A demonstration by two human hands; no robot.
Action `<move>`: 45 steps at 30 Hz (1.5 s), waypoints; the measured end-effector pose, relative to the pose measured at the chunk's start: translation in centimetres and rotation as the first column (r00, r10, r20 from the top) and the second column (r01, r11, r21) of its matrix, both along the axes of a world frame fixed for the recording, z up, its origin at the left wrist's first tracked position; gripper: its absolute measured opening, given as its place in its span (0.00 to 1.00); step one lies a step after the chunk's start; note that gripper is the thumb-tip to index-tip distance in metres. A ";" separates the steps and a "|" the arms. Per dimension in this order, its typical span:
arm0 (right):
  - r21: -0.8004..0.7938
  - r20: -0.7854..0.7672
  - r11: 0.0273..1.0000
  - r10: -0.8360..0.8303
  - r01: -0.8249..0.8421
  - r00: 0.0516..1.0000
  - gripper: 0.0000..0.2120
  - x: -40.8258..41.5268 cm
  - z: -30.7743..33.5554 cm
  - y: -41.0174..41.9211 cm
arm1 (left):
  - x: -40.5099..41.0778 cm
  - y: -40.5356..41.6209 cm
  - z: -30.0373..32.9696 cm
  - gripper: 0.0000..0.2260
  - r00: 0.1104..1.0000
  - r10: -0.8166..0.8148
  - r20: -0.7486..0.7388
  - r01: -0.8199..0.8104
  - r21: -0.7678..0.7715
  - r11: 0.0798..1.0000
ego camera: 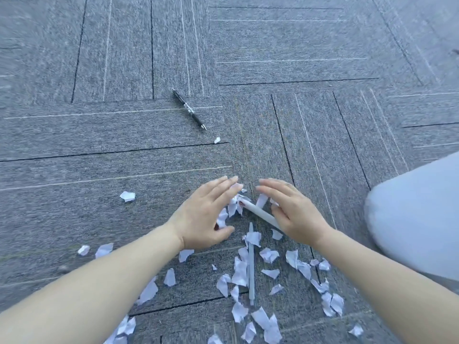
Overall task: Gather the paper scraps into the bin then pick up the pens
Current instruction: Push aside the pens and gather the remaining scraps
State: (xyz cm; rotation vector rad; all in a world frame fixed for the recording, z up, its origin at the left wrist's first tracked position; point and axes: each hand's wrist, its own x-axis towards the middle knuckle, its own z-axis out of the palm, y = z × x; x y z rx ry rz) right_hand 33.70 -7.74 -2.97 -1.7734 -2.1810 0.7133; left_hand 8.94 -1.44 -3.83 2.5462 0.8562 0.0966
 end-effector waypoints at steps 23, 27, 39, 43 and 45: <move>-0.015 0.492 0.958 -0.241 0.285 0.836 0.12 -1.6 1.4 10.0 | 3.5 4.7 0.0 0.26 0.903 0.414 -0.116 -0.424 -0.080 0.902; 0.120 0.282 0.949 -0.315 0.292 0.906 0.10 -1.5 1.1 8.1 | 5.7 8.2 0.5 0.29 0.888 0.424 -0.178 -0.446 -0.109 0.889; 0.066 -0.052 0.997 -0.029 0.033 0.998 0.19 -4.1 -0.6 -3.0 | 0.6 -1.2 0.4 0.17 0.975 -0.011 0.222 0.027 -0.069 0.997; 0.052 -0.001 0.930 -0.365 0.365 0.931 0.20 -1.6 -0.8 -3.5 | -2.5 -2.5 0.0 0.18 0.988 0.009 0.151 -0.001 -0.053 0.999; -0.034 0.026 0.929 -0.368 0.368 0.930 0.22 -1.2 -1.4 -4.5 | -3.7 -2.6 -0.2 0.24 0.998 0.063 -0.020 -0.064 -0.038 0.997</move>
